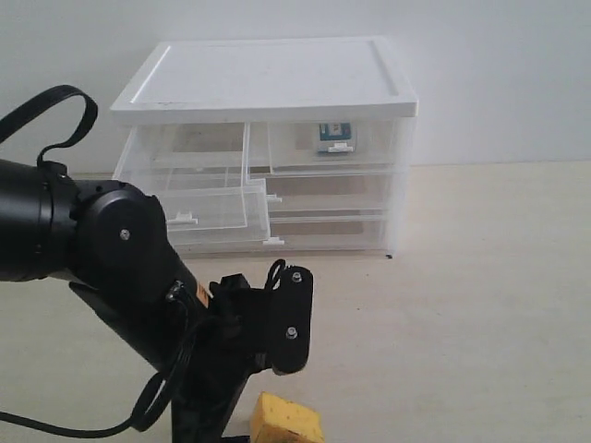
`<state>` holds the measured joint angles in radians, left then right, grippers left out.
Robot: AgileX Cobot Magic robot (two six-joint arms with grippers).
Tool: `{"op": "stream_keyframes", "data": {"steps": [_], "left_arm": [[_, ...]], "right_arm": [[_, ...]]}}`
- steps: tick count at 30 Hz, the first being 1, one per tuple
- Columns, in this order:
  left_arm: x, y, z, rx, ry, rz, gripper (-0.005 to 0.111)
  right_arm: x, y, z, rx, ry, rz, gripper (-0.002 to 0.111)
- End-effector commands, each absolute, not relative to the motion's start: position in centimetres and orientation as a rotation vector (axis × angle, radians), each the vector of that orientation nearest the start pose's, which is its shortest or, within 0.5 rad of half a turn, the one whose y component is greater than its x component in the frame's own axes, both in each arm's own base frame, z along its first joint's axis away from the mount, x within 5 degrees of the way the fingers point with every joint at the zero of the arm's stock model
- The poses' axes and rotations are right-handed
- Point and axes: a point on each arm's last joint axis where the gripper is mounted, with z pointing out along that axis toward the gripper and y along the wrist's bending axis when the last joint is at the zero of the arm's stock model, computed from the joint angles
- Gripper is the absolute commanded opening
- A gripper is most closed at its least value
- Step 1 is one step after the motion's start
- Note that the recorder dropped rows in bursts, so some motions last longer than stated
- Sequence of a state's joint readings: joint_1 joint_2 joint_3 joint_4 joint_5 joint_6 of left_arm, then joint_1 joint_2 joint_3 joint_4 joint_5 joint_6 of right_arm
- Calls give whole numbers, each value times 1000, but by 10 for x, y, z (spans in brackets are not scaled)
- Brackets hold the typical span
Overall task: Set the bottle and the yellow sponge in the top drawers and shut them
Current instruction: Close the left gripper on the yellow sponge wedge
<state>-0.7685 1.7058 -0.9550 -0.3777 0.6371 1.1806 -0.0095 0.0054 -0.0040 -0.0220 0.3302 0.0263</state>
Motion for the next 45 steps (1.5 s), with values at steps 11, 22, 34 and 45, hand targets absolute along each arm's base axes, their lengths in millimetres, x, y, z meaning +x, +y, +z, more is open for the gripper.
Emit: {"op": "stream_keyframes", "data": {"steps": [11, 22, 34, 45], "left_arm": [[223, -239, 151, -2251, -2600, 380, 84], [229, -242, 136, -2306, -2587, 334, 82], [233, -244, 124, -2314, -2578, 308, 78], [229, -242, 119, -2360, -2465, 310, 5]], "right_arm": [[54, -1, 184, 11, 1806, -16, 0], [54, -1, 184, 11, 1806, -16, 0], [54, -1, 184, 11, 1806, -16, 0], [54, -1, 184, 11, 1806, -16, 0]]}}
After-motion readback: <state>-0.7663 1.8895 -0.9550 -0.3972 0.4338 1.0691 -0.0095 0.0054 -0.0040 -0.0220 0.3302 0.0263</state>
